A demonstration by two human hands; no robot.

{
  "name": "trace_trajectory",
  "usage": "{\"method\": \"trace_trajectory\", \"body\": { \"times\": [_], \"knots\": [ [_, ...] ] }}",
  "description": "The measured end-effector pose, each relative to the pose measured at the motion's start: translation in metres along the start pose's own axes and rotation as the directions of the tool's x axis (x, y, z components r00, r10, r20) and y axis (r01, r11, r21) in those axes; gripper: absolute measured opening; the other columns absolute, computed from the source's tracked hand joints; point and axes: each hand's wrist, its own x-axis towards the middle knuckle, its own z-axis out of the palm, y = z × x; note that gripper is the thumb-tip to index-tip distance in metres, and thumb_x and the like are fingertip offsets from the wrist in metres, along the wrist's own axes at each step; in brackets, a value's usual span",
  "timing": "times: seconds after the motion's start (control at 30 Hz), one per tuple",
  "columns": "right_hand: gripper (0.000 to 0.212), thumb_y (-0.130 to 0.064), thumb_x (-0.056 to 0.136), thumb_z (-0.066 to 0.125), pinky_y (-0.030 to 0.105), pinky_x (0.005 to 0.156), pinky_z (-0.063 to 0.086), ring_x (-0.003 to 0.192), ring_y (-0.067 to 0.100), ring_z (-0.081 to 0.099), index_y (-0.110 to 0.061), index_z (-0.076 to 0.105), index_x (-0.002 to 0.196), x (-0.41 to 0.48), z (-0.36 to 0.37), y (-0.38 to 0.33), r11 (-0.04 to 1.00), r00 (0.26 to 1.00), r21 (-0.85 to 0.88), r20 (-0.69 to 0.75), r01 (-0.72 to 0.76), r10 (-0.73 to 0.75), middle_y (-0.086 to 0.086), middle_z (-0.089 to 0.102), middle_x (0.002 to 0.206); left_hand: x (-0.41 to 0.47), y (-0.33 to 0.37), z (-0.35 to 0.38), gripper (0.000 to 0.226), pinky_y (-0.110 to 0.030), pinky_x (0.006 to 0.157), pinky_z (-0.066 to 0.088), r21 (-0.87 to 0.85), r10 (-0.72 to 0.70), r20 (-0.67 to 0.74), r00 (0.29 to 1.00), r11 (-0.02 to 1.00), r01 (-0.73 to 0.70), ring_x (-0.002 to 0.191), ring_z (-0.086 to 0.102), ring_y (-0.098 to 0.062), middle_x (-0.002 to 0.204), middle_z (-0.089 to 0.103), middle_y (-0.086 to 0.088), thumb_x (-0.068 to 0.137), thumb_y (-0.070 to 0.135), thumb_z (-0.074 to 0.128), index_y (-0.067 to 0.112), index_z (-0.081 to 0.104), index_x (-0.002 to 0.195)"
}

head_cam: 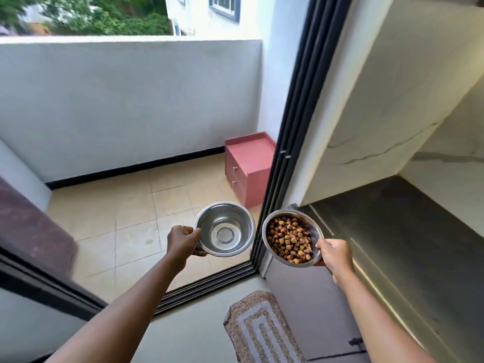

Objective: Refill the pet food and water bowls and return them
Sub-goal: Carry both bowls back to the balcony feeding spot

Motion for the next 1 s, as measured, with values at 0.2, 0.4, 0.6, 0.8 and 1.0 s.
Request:
{"method": "trace_trajectory", "body": {
  "times": [0.2,0.4,0.6,0.8,1.0],
  "knots": [
    [0.048,-0.011,0.087,0.065,0.034,0.057,0.049,0.054,0.021,0.058,-0.016,0.059,0.04,0.012,0.072,-0.032,1.0,0.992,-0.002,0.124,0.029,-0.028,-0.002,0.054,0.045,0.031,-0.01,-0.058,0.026,-0.032,0.043,0.058,-0.042,-0.039,-0.086,0.996,0.998,0.035,0.045,0.067,-0.034,0.058,0.061,-0.021,0.09,0.001,0.062,-0.023,0.065,0.081],
    [0.042,-0.012,0.091,0.065,0.039,0.046,0.058,0.052,0.019,0.063,-0.017,0.061,0.049,0.037,0.138,-0.076,0.993,0.971,-0.05,0.218,0.111,-0.097,0.002,0.059,0.048,0.071,-0.018,-0.101,0.025,-0.032,0.042,0.057,-0.086,-0.08,-0.199,0.977,0.994,0.064,0.041,0.066,-0.03,0.051,0.061,-0.018,0.09,-0.001,0.062,-0.023,0.064,0.078],
    [0.05,-0.017,0.091,0.066,0.029,0.047,0.022,0.043,0.01,0.033,-0.012,0.049,0.045,0.084,0.202,-0.117,0.965,0.953,-0.143,0.241,0.22,-0.182,-0.011,0.034,0.039,0.124,-0.011,-0.126,0.029,-0.034,0.043,0.058,-0.096,-0.101,-0.273,0.957,0.992,0.078,0.039,0.063,-0.028,0.042,0.057,-0.009,0.087,-0.001,0.06,-0.006,0.064,0.059],
    [0.052,-0.015,0.09,0.066,0.031,0.045,0.028,0.045,0.01,0.036,-0.018,0.043,0.043,0.148,0.281,-0.175,0.952,0.931,-0.144,0.291,0.271,-0.221,-0.011,0.034,0.039,0.2,0.011,-0.147,0.029,-0.033,0.043,0.057,-0.143,-0.132,-0.353,0.926,0.986,0.086,0.04,0.062,-0.03,0.044,0.054,-0.011,0.085,-0.003,0.058,-0.003,0.059,0.056],
    [0.042,-0.019,0.09,0.067,0.031,0.046,0.03,0.046,0.014,0.042,0.003,0.058,0.055,0.203,0.335,-0.237,0.93,0.911,-0.179,0.326,0.322,-0.252,-0.005,0.042,0.04,0.277,0.038,-0.158,0.025,-0.034,0.044,0.058,-0.169,-0.151,-0.402,0.903,0.982,0.089,0.041,0.062,-0.031,0.051,0.054,-0.013,0.086,-0.002,0.058,-0.02,0.058,0.069]
  ]
}}
